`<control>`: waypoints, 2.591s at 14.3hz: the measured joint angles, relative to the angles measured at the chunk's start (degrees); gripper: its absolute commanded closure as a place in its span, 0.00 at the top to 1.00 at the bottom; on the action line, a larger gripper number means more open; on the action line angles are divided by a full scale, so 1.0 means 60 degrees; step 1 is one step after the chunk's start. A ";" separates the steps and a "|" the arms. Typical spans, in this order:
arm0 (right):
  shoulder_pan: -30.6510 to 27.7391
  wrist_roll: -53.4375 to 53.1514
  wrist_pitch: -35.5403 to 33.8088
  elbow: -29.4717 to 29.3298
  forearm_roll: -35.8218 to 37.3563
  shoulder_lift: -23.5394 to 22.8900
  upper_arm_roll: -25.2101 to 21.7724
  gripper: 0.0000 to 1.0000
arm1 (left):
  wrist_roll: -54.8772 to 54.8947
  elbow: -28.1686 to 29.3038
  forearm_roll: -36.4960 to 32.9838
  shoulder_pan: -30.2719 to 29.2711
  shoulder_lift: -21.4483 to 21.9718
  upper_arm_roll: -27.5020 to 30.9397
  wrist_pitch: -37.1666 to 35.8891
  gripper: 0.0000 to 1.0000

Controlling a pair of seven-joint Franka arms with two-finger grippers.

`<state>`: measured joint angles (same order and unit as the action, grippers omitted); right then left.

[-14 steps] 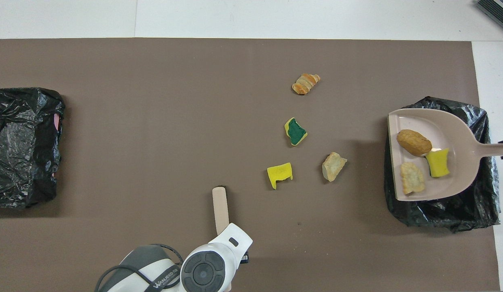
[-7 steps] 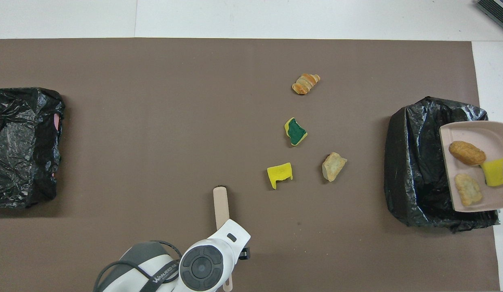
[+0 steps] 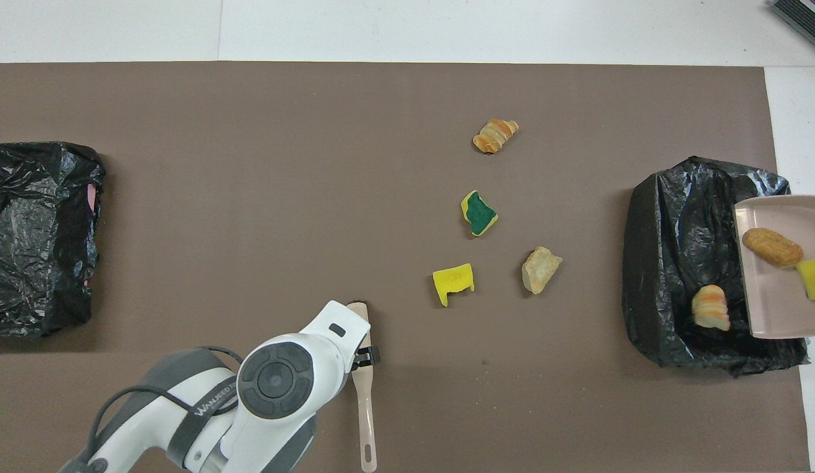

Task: Sweep and dump trash in bin
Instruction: 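Tilt the dustpan into the bag with the right gripper while the left gripper withdraws, then shake the tilted dustpan over the bag with the right gripper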

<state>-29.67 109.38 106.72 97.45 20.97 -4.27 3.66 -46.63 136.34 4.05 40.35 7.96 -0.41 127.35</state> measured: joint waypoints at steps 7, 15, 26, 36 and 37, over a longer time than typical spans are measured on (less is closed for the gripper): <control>0.1364 -0.1873 -0.1186 0.0000 0.1932 0.0115 0.0055 0.00 | 0.0987 -0.1488 -0.0714 -0.2417 0.0046 0.0052 -0.1008 1.00; 0.2251 -0.2157 -0.1399 0.0008 0.3564 0.0242 0.0107 0.00 | 0.4777 -0.1553 -0.0745 -0.5123 0.0055 0.0079 -0.1058 1.00; 0.3404 -0.4181 -0.1755 0.0828 0.5424 0.1112 0.0213 0.00 | 0.6645 -0.4436 -0.0742 -0.6150 0.0167 0.0054 -0.4088 1.00; 0.3756 -0.5021 -0.1753 0.1978 0.5937 0.2010 0.0288 0.00 | 0.7950 -0.6177 -0.0761 -0.6483 0.0123 0.0059 -0.5638 1.00; 0.3756 -0.5021 -0.1753 0.1978 0.5937 0.2010 0.0287 0.00 | 0.7962 -0.6217 -0.0761 -0.6504 0.0095 0.0049 -0.5638 1.00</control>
<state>-7.14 79.26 96.20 109.31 56.59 7.79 5.38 1.15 99.04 -0.52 1.32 8.53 -0.12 93.52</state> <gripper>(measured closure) 0.687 0.000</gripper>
